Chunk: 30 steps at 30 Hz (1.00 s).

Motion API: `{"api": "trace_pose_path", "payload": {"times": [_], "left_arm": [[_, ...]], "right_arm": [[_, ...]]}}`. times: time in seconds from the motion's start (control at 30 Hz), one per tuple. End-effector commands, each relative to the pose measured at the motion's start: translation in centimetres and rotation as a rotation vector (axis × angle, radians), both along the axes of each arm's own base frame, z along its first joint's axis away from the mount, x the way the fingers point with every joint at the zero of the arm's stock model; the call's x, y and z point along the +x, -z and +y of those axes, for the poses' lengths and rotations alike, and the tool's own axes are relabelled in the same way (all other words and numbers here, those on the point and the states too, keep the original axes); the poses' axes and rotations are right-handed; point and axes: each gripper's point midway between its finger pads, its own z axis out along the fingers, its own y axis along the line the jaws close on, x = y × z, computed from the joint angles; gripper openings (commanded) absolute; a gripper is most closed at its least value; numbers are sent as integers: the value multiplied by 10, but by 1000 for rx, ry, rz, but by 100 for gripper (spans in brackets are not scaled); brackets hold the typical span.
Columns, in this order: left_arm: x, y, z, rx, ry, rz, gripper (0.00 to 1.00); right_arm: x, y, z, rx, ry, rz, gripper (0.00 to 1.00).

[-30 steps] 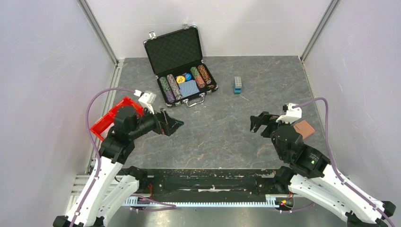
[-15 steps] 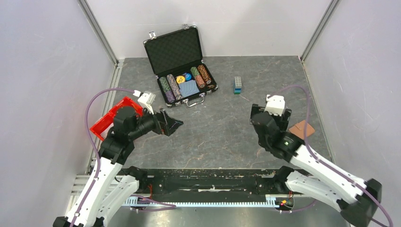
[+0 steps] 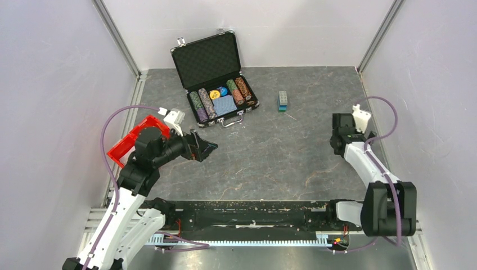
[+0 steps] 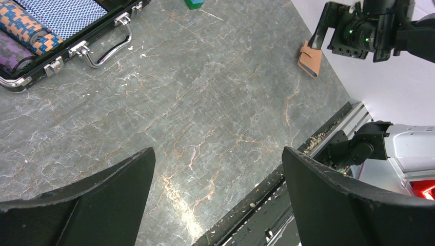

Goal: Take the credit cards out of the card holder
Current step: Move the card holder to the center of the board.

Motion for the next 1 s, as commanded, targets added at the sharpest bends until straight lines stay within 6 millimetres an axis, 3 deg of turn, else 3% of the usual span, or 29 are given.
{"api": "trace_pose_path", "payload": {"times": [0.0,0.2,0.33,0.83,0.97], "left_arm": [[4,-1,1,37,8,-45,100],[5,7,0,56,6,-18,100],[8,10,4,73,-20,-14,100],[10,14,12,100,-65,-11,100],[10,14,13,103,-71,-12,100]], "right_arm": [[-9,44,-17,187,100,10,92],[-17,75,-29,304,190,1,91],[-18,86,-30,340,212,10,96],[-20,107,-21,431,205,40,98],[-24,107,-20,433,207,44,93]]}}
